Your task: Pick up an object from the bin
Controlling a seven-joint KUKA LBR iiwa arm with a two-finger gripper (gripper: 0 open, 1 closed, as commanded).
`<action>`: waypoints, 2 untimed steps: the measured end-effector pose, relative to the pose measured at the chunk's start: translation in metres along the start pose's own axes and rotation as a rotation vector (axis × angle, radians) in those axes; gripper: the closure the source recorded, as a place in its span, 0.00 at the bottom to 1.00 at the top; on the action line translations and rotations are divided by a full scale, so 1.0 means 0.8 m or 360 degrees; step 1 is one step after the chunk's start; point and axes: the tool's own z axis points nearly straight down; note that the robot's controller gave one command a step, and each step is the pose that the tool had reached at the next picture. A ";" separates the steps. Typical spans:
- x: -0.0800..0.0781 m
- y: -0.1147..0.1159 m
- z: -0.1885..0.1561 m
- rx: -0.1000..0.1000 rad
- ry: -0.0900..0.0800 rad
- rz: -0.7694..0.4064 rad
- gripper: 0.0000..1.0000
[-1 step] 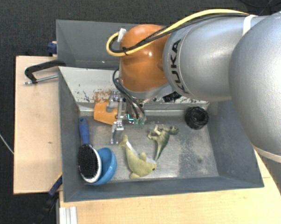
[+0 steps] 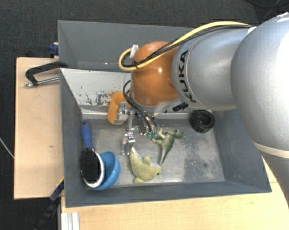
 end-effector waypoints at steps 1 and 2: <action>0.008 -0.010 -0.068 0.0002 -0.0014 -0.0190 0.00; -0.032 -0.035 0.053 -0.0006 -0.0010 -0.0043 0.00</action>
Offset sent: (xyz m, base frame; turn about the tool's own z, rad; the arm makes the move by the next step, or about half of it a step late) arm -0.0075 -0.0095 0.0503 -0.1187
